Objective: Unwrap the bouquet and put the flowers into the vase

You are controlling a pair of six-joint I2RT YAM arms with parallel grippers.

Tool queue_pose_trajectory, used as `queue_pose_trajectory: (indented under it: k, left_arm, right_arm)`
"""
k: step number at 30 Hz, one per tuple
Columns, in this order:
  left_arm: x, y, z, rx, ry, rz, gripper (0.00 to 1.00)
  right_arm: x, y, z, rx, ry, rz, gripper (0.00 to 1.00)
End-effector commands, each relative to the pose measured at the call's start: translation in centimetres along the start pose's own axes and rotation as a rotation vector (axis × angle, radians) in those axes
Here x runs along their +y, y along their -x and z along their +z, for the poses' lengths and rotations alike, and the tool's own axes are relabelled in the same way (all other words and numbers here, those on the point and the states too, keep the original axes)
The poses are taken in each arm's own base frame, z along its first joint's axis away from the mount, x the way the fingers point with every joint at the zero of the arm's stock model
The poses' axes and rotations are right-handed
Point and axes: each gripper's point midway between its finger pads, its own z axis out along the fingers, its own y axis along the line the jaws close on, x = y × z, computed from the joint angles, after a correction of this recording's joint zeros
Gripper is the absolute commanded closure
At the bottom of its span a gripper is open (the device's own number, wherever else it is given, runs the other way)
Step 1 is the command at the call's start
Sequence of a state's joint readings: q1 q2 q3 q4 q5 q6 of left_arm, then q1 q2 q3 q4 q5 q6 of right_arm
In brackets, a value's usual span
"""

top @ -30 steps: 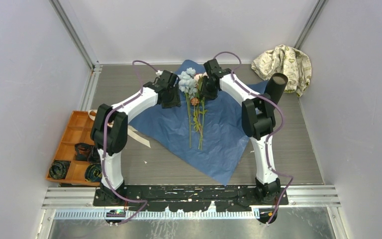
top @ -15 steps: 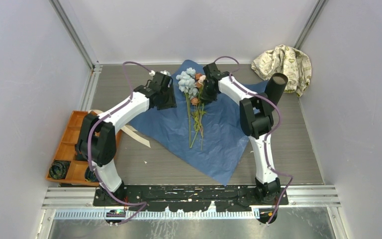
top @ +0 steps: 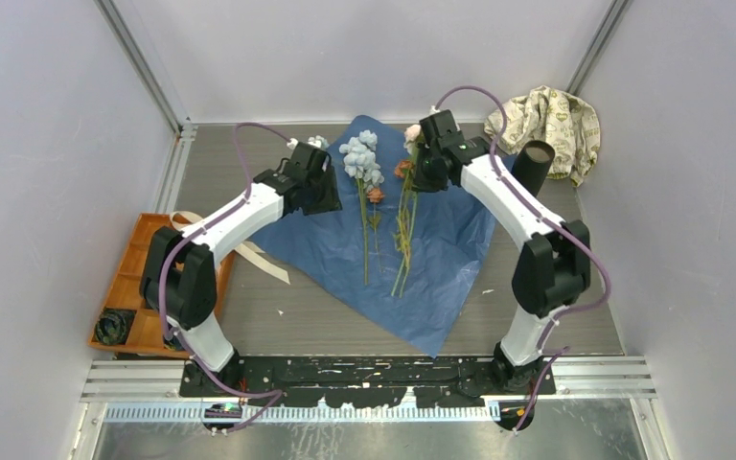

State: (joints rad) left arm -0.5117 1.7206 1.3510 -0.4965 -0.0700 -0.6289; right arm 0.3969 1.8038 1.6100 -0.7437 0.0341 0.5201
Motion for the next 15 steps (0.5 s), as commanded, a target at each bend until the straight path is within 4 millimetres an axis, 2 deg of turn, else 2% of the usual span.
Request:
queue_pose_trajectory:
  k: [1, 4, 6, 11, 15]
  left_arm:
    - [-3.3, 2.0, -2.9, -0.080, -0.140, 0.002, 0.55]
    - [-5.7, 1.1, -3.6, -0.056, -0.261, 0.032, 0.55]
    - [-8.2, 0.2, -4.0, -0.041, -0.396, 0.056, 0.54]
    - [-14.6, -1.9, -4.4, -0.001, -0.795, 0.005, 0.51]
    - [-16.9, -3.4, -3.9, 0.029, -1.013, -0.093, 0.49]
  right_arm:
    - [-2.3, -1.7, -3.5, 0.004, -0.058, -0.089, 0.99]
    - [-3.9, -3.2, -4.2, 0.025, -0.107, -0.121, 0.99]
    - [-4.6, -3.9, -4.3, 0.026, -0.130, -0.124, 0.99]
    - [-4.2, -4.8, -4.5, 0.030, -0.085, -0.102, 0.99]
    - [-3.7, -4.9, -5.0, 0.026, -0.062, -0.096, 0.99]
